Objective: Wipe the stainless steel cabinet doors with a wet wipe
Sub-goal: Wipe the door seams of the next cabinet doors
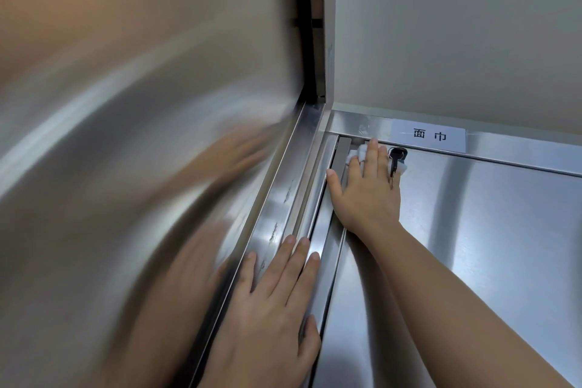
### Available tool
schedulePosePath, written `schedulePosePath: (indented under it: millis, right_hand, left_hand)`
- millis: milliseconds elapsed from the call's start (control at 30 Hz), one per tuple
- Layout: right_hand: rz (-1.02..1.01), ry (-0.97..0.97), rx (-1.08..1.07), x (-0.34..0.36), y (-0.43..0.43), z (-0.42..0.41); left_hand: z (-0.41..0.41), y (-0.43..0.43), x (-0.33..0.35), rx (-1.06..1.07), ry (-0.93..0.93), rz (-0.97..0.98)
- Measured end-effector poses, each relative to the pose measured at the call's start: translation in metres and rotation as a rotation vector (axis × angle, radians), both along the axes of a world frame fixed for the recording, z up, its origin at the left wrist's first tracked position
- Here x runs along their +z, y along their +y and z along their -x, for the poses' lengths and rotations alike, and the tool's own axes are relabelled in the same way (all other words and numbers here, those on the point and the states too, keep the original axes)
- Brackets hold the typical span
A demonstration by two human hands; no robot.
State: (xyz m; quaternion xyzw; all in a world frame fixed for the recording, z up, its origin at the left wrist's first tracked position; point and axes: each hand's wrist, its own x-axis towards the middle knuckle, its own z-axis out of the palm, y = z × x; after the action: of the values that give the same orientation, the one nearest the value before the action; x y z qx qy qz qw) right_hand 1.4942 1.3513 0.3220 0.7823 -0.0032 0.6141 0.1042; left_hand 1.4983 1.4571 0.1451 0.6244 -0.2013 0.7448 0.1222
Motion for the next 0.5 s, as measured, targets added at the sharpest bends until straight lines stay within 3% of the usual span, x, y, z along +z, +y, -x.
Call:
schedulePosePath:
  millis: [500]
  right_hand:
    - [0.052,0.033,-0.004,-0.031,-0.007,0.003]
  left_hand:
    - [-0.002,0.0,-0.002,-0.034,0.045,-0.003]
